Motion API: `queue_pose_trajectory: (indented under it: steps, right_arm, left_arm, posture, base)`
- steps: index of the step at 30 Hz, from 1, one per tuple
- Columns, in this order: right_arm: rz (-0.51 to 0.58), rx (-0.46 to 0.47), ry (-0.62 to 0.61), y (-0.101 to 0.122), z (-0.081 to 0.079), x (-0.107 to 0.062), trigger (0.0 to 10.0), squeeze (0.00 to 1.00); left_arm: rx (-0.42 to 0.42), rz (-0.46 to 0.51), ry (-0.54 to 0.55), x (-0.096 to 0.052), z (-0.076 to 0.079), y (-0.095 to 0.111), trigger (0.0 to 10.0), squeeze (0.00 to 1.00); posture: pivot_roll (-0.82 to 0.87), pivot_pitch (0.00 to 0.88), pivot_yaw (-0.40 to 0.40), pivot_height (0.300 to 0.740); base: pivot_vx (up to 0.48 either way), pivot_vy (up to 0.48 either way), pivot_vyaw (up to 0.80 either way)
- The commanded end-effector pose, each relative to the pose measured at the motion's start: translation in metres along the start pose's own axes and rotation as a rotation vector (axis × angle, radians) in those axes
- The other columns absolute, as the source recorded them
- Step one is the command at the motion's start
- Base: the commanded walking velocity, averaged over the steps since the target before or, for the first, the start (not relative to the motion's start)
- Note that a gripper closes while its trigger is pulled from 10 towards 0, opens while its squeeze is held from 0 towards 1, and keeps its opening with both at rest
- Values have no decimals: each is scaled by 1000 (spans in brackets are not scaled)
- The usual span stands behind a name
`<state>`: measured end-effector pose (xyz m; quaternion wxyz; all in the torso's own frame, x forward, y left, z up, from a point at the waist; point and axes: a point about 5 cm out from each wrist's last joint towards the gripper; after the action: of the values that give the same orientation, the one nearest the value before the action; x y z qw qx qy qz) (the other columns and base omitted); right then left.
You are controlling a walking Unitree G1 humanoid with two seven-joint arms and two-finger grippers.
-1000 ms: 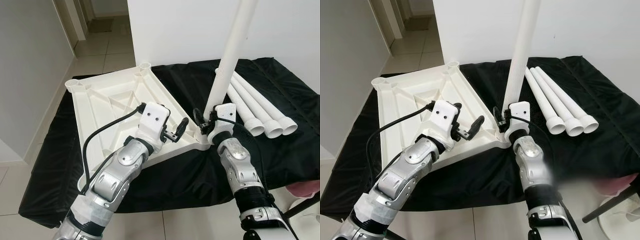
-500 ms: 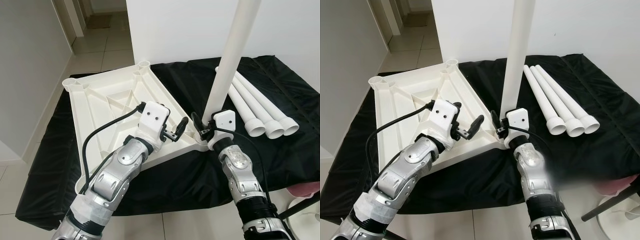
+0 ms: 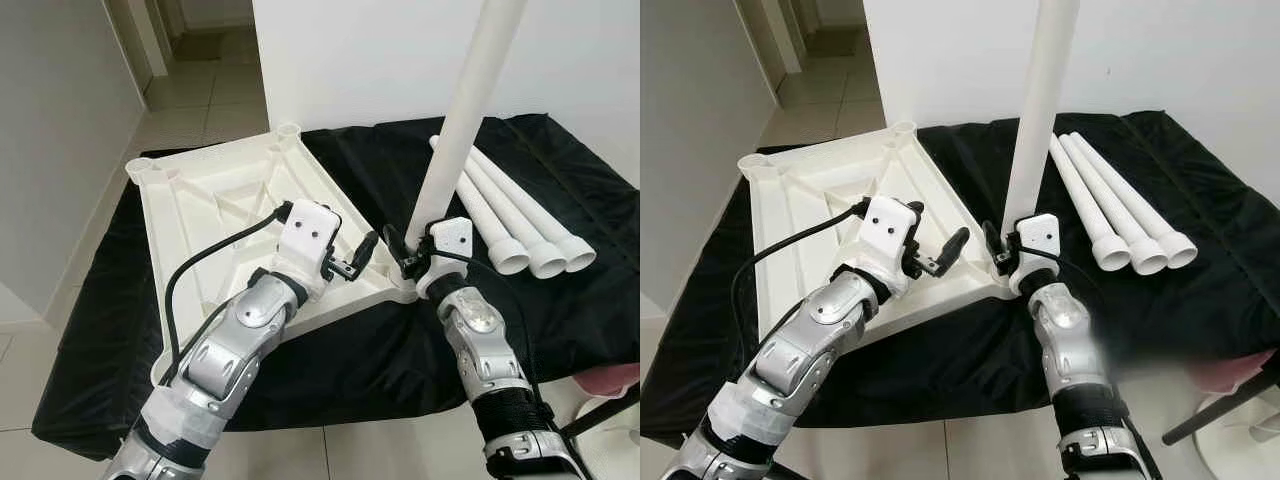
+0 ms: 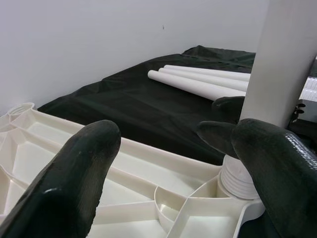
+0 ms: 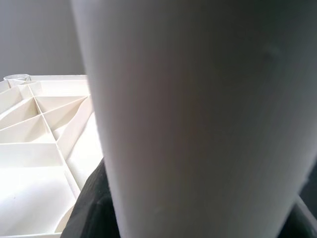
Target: Building children table
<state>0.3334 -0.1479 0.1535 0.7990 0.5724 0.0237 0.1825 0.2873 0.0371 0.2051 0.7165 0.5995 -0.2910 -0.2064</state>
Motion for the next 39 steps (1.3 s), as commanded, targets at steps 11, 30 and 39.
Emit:
queue_pose_trajectory:
  steps: [11,30,39]
  right_arm:
    - [-182,83,104,-27,-16,1,10000,0]
    - [-166,258,-74,-15,-40,1,10000,0]
    - [-190,297,-216,-8,-48,0,10000,0]
  left_arm:
    - [9,-27,-110,-1,4,1,10000,0]
    - [25,-32,-107,-5,3,-1,10000,0]
    - [57,-42,-88,-7,-3,-2,10000,0]
  posture:
    - [-61,12,76,740]
    - [-52,5,62,740]
    - [-46,13,58,740]
  base:
    - [0,0,0]
    - [0,0,0]
    - [0,0,0]
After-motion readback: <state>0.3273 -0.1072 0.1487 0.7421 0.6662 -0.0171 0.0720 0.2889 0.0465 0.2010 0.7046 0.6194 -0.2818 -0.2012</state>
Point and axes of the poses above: a point about 5 cm out from each wrist's last joint towards the gripper, its own x axis pointing out of the wrist towards the gripper, its own y axis along the axis of the wrist's last joint, z = x × y, and after that the axes turned 14 degrees about -x, right-handed
